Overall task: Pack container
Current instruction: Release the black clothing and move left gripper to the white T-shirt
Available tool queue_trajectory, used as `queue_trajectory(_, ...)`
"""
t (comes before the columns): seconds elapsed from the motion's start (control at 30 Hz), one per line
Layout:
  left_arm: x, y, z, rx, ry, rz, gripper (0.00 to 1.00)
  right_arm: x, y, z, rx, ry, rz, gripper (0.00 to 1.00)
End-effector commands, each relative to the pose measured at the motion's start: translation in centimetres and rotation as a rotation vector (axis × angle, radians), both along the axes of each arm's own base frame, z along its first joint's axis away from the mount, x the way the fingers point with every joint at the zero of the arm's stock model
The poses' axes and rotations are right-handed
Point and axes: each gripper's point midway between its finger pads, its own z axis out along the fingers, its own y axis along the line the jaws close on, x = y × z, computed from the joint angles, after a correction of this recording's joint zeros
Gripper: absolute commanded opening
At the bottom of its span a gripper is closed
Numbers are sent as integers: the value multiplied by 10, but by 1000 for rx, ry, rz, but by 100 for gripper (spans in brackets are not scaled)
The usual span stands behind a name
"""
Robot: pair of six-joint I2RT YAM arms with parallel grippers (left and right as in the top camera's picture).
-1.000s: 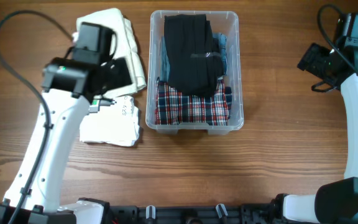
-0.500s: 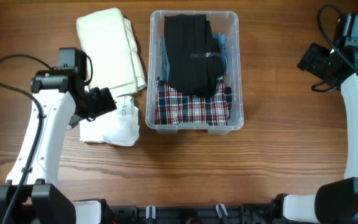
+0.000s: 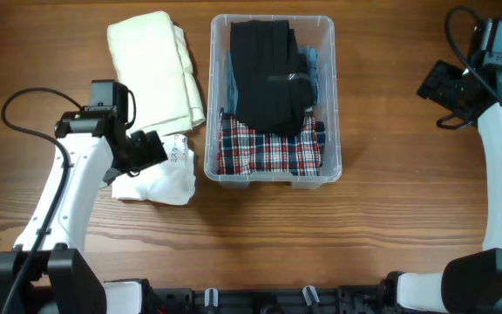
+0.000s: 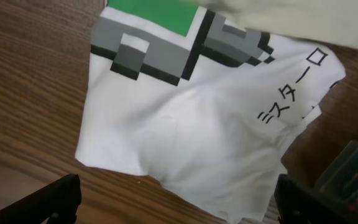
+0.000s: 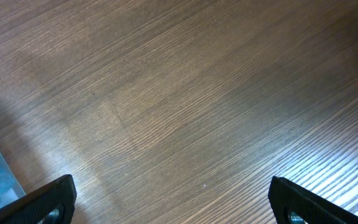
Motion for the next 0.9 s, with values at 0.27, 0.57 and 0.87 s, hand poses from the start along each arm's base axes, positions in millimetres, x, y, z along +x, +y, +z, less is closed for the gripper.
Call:
queue_trajectory(0.27,-1,42,-3,149,-4,73,100,1,-1,4,-6,-14,-12,100)
queue_trajectory(0.57,-5,44,-42,68,-37,137,100,1,-1,4,-6,-14,-12,100)
queue_trajectory(0.87,-5,36,-63,21,-74,130,100,1,-1,4,-6,-14,-12,100)
